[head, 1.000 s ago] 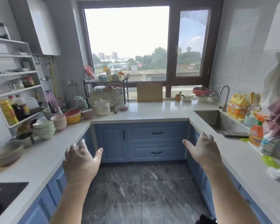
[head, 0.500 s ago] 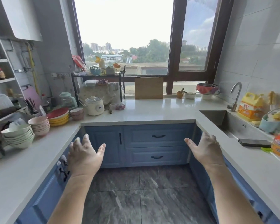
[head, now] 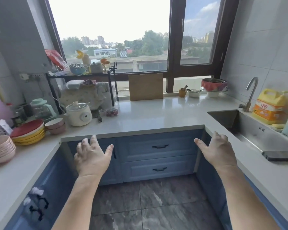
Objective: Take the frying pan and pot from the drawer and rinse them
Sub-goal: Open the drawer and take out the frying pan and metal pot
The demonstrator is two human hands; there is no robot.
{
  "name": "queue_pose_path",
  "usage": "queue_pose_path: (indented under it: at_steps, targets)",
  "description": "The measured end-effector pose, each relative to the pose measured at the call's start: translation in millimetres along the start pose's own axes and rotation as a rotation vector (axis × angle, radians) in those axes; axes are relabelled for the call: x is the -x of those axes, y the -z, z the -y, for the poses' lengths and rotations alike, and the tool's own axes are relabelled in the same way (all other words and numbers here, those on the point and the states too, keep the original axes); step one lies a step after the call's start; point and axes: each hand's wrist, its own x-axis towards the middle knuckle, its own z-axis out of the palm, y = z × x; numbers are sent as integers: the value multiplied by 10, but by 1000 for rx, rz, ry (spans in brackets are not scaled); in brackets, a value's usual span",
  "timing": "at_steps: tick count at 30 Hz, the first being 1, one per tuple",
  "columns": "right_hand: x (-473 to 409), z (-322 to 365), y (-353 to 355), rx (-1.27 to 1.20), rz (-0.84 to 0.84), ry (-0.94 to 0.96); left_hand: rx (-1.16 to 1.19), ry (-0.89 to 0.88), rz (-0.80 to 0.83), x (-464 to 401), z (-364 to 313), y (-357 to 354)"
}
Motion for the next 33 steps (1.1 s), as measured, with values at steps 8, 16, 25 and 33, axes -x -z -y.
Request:
queue_pose_path:
  at_steps: [8,16,25,33]
  targets:
    - [-1597,4,-459,16,42,64,22,69,5,-1007,-884,-614]
    - [-2675,-30,-1129,56,142,77,-11,159,36,-1699,-1242,-1244]
    - [-3537,12,-2162,58,234,54,-58,172,89,-2660,-1442,-2086]
    - [-4064,-81,-3245,95,304,-57,-118,180,199,-3470,-1409,-2986]
